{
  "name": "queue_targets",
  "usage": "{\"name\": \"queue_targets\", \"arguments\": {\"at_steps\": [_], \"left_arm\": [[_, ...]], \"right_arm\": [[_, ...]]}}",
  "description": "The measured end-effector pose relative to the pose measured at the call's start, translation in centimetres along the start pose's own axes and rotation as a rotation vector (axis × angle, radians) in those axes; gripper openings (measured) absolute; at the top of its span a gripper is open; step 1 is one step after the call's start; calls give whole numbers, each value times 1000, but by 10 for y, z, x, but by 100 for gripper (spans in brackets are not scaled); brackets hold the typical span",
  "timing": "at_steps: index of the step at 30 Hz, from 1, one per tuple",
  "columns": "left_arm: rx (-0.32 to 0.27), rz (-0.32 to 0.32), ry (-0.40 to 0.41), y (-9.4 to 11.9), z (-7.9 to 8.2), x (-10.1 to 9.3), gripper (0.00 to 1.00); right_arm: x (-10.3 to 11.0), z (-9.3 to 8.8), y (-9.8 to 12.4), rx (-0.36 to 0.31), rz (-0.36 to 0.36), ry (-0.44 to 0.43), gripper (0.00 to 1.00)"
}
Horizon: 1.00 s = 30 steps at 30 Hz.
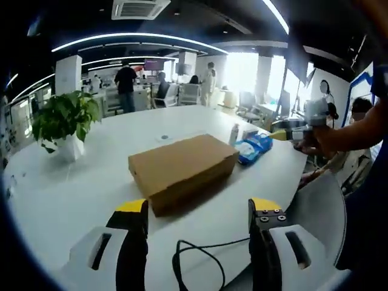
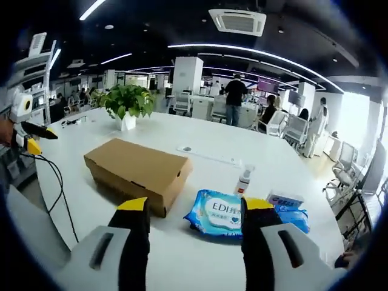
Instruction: Operate the shoe box by opening the lid, removing the specified soft item, and placing it in the target area until the item is outside and the box remains undamaged.
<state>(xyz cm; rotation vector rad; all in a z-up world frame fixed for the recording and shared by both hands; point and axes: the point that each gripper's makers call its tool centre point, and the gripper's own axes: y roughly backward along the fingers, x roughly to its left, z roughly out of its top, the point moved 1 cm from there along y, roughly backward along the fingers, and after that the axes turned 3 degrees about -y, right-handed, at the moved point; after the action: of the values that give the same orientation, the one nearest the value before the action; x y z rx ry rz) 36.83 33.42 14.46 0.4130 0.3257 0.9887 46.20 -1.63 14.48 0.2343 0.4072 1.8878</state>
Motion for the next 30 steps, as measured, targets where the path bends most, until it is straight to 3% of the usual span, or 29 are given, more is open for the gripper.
{"name": "queue_targets", "arguments": {"at_steps": [7,17,21,23,30], "left_arm": [[-8,8,16,8,-16,-16,84],[-21,-6,38,15,-41,-52,90],[-27,14,36,18,-50,-61,90],[-25,32,38,19,-55,-62,90],[-41,100,53,25,-55,-52,92]], "right_arm": [[-11,-21,43,-4,-93,-57,75],[-4,-61,75,34,-144,-124,80],[-10,-54,80,0,-185,-109,80],[-15,-57,81,14,-213,-137,80],[-16,-62,83,25,-235,-149,83]]}}
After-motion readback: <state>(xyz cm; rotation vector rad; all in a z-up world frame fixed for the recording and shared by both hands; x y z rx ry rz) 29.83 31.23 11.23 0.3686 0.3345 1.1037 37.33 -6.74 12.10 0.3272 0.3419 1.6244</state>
